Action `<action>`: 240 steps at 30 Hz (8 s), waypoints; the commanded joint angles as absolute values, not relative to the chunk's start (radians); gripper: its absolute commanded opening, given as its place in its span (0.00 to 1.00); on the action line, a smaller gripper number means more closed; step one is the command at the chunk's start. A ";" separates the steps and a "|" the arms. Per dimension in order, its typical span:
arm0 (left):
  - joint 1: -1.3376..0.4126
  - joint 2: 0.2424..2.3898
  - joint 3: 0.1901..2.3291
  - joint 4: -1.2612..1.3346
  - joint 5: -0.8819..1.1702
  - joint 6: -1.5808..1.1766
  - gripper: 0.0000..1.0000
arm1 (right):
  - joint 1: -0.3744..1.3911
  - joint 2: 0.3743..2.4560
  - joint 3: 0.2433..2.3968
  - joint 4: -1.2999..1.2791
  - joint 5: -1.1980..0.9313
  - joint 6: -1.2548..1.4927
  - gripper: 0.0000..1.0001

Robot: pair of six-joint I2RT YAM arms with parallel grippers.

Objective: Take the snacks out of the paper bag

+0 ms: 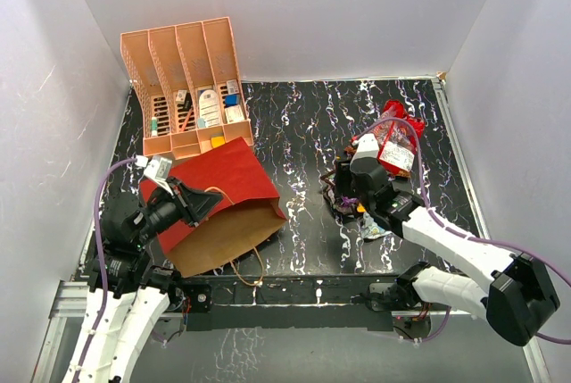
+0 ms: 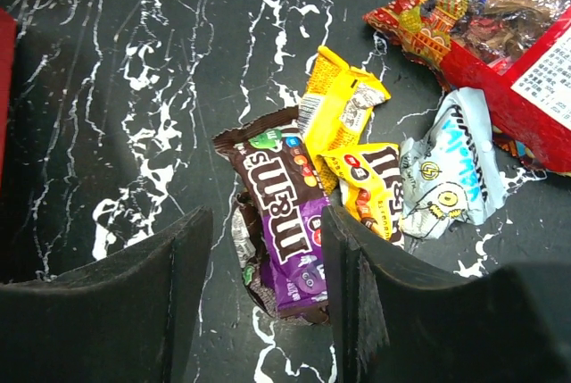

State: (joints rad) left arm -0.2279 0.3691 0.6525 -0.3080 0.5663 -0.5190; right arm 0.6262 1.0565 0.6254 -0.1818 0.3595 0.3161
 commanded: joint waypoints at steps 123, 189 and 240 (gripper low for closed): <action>-0.230 0.309 0.631 -0.253 0.594 -0.516 0.00 | 1.215 2.092 1.146 0.611 0.365 -1.009 0.09; -0.220 0.767 0.904 0.420 0.692 -1.113 0.00 | 0.684 0.932 0.676 0.011 0.539 0.245 0.08; -0.481 0.980 0.984 0.492 0.472 -1.298 0.00 | 0.641 0.921 0.687 -0.106 0.544 0.304 0.08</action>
State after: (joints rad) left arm -0.4046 0.9581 0.9009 0.4305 0.5007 -1.3388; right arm 0.6453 0.9524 0.6529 -0.1356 0.5079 0.2905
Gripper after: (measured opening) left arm 0.008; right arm 0.138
